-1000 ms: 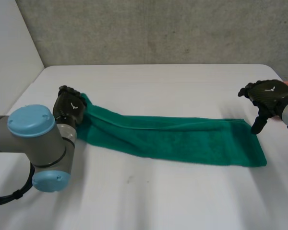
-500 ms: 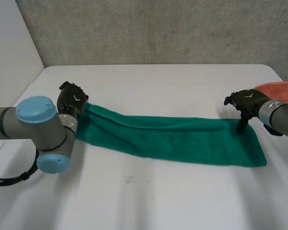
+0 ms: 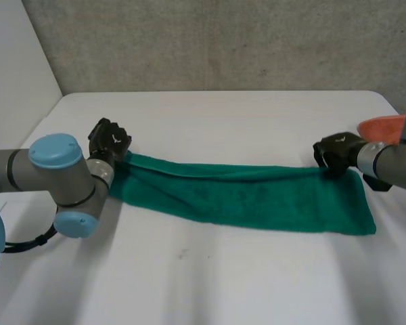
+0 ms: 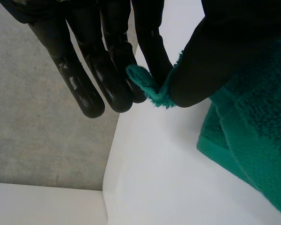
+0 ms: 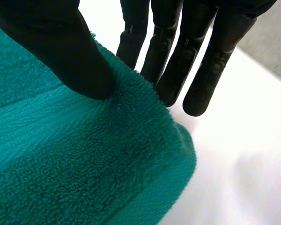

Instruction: Fold the laundry.

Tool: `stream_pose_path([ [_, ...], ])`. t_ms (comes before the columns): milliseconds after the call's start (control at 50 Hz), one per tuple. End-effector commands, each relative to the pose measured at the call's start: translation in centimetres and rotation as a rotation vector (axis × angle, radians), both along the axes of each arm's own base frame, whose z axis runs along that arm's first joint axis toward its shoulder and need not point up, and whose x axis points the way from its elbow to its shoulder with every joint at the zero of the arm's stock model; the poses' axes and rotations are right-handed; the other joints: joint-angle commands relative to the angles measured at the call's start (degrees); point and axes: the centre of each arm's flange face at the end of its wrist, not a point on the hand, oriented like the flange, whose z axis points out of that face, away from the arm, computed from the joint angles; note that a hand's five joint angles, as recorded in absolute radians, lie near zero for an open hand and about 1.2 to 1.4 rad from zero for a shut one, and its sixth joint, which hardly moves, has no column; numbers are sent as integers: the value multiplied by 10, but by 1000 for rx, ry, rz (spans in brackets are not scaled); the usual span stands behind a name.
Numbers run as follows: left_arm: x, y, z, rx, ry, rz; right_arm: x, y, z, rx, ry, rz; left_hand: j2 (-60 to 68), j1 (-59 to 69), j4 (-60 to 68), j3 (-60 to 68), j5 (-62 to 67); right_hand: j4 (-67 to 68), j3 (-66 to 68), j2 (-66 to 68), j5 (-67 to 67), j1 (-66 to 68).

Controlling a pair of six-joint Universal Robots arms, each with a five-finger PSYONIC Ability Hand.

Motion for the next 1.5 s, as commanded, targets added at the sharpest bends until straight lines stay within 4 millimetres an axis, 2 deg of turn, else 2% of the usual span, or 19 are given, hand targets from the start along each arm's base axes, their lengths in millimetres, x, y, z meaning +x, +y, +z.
stream_pose_path([
  [20,-1,6,51,-92,37,4,2,12,67,-142,-9,11,119,151,115,121,143,120,124,127,135,242],
  [160,13,42,118,-186,82,16,-7,52,126,-234,20,19,119,151,115,121,143,120,124,127,135,242],
  [240,24,66,136,-186,104,17,-11,76,137,-257,74,43,119,151,115,121,143,120,124,127,135,242],
  [320,35,82,130,-111,93,37,-13,100,135,-211,133,75,119,151,115,121,143,120,124,127,135,242],
  [420,60,107,101,124,16,97,-20,133,117,-54,243,143,119,151,115,121,143,120,124,127,135,242],
  [480,63,115,92,200,-5,101,-22,139,107,-19,302,182,119,151,115,121,143,120,124,127,135,242],
  [580,58,101,89,174,2,96,-21,119,88,-37,349,172,119,151,115,121,143,120,124,127,135,242],
  [720,33,41,103,-17,61,93,11,76,82,-189,325,141,119,151,115,121,143,120,124,127,135,242],
  [800,16,7,142,-221,126,96,37,52,109,-385,288,110,119,151,115,121,143,120,124,127,135,242],
  [880,8,-15,208,-500,240,86,51,27,171,-693,159,24,119,151,115,121,143,120,124,127,135,242],
  [900,7,-18,236,-617,294,84,54,21,200,-821,79,-9,119,151,115,121,143,120,124,127,135,242],
  [980,0,-11,282,-826,406,57,52,16,255,-1067,-132,-81,119,151,115,121,143,120,124,127,135,242],
  [1060,0,3,305,-909,497,39,47,28,282,-1170,-265,-112,119,151,115,121,143,120,124,127,135,242],
  [1120,4,7,300,-877,522,42,46,31,273,-1140,-263,-104,119,151,115,121,143,120,124,127,135,242],
  [1200,12,7,270,-777,521,50,49,32,240,-1047,-233,-89,119,151,115,121,143,120,124,127,135,242],
  [1340,23,8,181,-532,440,101,49,29,176,-868,-173,-71,119,151,115,121,143,120,124,127,135,242],
  [1420,26,16,128,-389,385,120,54,28,121,-729,-118,-21,119,151,115,121,143,120,124,127,135,242],
  [1440,27,19,101,-316,355,125,55,30,99,-680,-89,-1,119,151,115,121,143,120,124,127,135,242],
  [1500,23,27,62,-215,312,121,56,34,69,-612,-42,29,119,151,115,121,143,120,124,127,135,242],
])
